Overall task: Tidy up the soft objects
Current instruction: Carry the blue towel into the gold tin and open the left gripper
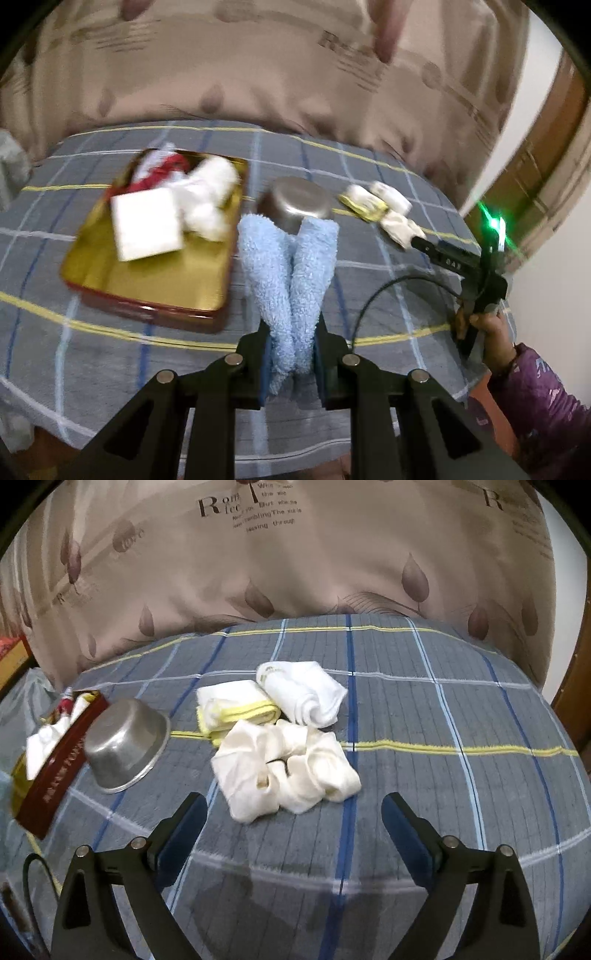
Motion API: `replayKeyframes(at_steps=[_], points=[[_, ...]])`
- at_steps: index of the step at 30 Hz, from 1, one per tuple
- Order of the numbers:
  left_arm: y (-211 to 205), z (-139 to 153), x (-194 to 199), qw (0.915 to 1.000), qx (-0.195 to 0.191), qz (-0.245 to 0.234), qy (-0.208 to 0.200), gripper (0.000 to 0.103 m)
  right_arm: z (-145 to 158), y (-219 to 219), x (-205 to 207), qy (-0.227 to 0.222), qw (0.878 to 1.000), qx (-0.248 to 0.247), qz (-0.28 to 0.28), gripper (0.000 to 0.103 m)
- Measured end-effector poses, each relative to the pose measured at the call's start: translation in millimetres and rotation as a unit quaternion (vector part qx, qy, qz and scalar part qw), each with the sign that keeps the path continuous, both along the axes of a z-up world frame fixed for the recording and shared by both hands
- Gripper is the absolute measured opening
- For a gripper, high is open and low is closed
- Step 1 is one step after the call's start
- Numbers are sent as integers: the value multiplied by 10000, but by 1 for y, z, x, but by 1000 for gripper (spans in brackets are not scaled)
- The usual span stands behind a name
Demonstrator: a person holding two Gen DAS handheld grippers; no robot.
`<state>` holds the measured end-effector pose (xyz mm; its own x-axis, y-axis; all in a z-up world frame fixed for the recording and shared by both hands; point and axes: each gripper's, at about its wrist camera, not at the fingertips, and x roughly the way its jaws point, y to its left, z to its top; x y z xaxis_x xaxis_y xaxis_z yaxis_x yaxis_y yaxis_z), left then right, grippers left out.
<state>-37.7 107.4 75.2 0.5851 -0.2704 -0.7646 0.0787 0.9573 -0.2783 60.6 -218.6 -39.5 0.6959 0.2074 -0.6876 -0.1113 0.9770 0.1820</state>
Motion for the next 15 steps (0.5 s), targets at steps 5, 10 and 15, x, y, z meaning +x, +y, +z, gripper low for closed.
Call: replayKeyframes(at_steps=[5,10,15], points=[[35,7,2,9994,113,329,-87,19,-8,2,9,42,9997,-105,-224,94],[57,7,23,9988,180,429,-139,19,-8,4,12,27,9996,-141,-257,94],[68,-9,55,9987,160,488,-44,19,-9,3,12,33,9996,-101,-278,94]])
